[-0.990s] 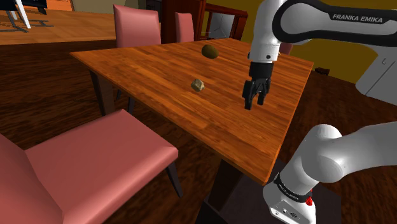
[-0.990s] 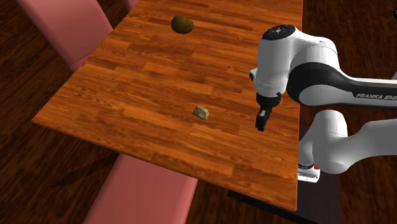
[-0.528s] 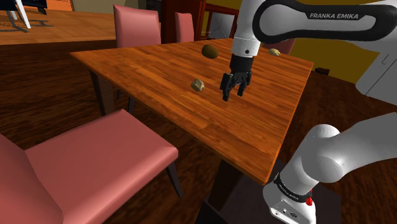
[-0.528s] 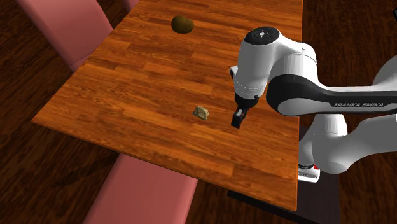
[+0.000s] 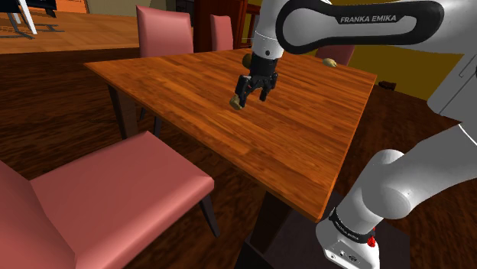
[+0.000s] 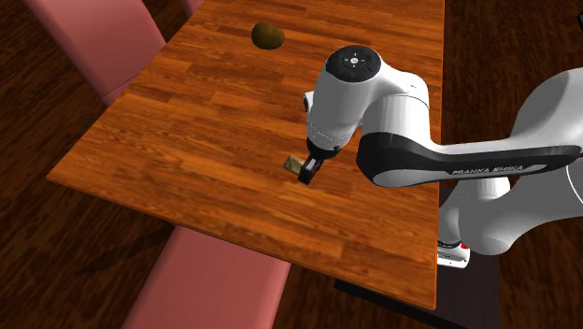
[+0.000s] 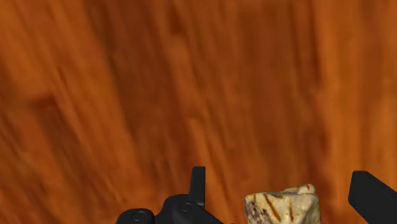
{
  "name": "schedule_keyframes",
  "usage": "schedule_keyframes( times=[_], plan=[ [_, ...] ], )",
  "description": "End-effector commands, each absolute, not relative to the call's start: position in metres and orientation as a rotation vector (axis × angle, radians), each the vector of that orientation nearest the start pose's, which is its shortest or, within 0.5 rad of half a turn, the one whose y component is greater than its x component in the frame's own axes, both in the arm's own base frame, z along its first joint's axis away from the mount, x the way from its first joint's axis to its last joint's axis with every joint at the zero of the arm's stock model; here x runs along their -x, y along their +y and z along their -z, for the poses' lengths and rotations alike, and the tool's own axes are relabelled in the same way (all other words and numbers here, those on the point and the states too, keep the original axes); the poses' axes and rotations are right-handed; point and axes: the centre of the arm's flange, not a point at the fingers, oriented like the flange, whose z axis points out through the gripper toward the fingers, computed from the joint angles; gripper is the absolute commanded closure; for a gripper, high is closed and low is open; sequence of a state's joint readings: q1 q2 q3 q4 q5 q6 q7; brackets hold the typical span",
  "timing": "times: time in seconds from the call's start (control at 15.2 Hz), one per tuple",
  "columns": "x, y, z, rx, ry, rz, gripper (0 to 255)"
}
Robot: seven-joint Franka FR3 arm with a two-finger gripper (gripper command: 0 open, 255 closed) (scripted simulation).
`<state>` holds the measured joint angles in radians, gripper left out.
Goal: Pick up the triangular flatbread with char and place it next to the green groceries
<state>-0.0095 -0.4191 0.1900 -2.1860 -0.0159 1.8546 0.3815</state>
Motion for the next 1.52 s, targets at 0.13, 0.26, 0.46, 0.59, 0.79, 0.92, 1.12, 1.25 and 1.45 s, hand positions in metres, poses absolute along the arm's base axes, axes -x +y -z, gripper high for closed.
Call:
schedule_keyframes(
  times=[0.13, 0.26, 0.46, 0.59, 0.79, 0.92, 1.12, 1.25, 1.45],
  plan=[
    [-0.454, 0.102, -0.562, 3.206, 0.351, 0.28, 0],
    [-0.456, 0.1, -0.552, 3.206, 0.351, 0.28, 0],
    [-0.458, 0.099, -0.536, 3.206, 0.351, 0.28, 0],
    [-0.459, 0.098, -0.528, 3.206, 0.351, 0.28, 0],
    [-0.459, 0.098, -0.528, 3.206, 0.351, 0.28, 0],
    [-0.459, 0.098, -0.528, 3.206, 0.351, 0.28, 0],
    [-0.459, 0.098, -0.528, 3.206, 0.351, 0.28, 255],
    [-0.459, 0.098, -0.528, 3.206, 0.351, 0.28, 255],
    [-0.459, 0.098, -0.528, 3.206, 0.351, 0.28, 255]
  ],
)
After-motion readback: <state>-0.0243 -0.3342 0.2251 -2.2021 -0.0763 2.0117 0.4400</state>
